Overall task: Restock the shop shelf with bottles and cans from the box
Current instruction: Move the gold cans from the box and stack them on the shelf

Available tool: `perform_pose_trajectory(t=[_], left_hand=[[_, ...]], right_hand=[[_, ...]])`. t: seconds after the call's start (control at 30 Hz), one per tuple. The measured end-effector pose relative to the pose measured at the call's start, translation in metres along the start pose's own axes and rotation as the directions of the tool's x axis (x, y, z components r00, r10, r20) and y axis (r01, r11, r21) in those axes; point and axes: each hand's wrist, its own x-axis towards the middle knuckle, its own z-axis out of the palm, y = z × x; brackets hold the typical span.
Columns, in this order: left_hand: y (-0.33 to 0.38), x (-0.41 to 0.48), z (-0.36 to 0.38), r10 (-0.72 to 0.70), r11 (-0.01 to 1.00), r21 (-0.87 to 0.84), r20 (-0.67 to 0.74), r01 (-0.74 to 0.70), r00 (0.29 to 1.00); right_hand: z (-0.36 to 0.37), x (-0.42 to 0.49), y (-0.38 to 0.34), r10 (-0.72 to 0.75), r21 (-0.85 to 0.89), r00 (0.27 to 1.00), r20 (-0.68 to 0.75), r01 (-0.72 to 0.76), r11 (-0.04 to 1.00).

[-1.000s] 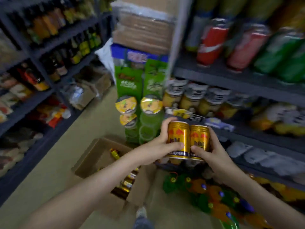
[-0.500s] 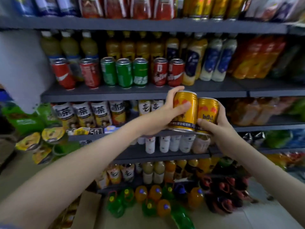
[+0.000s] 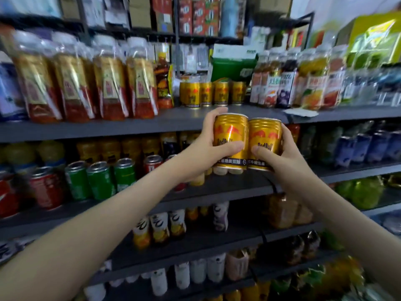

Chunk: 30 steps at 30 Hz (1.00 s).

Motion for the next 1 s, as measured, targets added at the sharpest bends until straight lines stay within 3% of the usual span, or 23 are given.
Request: perform_pose_trajectory(t=[0.2, 0.37, 0.47, 0.67, 0.8, 1.0], left_hand=[[0.020, 0.044, 0.005, 0.010, 0.997, 0.071, -0.217, 0.005, 0.976], [0.024, 0.059, 0.006, -0.023, 0.993, 0.089, -0.495, 0.077, 0.868], [0.029, 0.064, 0.003, -0.046, 0.989, 0.087, -0.586, 0.120, 0.809], [0.041, 0.077, -0.013, -0.088, 0.973, 0.119, -0.607, 0.199, 0.790], [0.042, 0.102, -0.039, -0.099, 0.959, 0.170, -0.553, 0.228, 0.827], [0.018, 0.144, -0.091, -0.113, 0.963, 0.154, -0.514, 0.221, 0.851]], right_hand=[[-0.046, 0.064, -0.039, -0.052, -0.049, 0.995, 0.081, 0.056, 0.997], [-0.075, 0.124, -0.033, -0.080, -0.053, 0.969, 0.233, 0.095, 0.994], [-0.079, 0.161, -0.022, -0.081, -0.080, 0.948, 0.306, 0.111, 0.991], [-0.047, 0.235, -0.012, -0.009, -0.186, 0.896, 0.443, 0.101, 0.977], [-0.011, 0.277, -0.008, 0.061, -0.215, 0.903, 0.426, 0.036, 0.976], [0.023, 0.330, 0.014, 0.158, -0.417, 0.908, 0.388, 0.021, 0.909]])
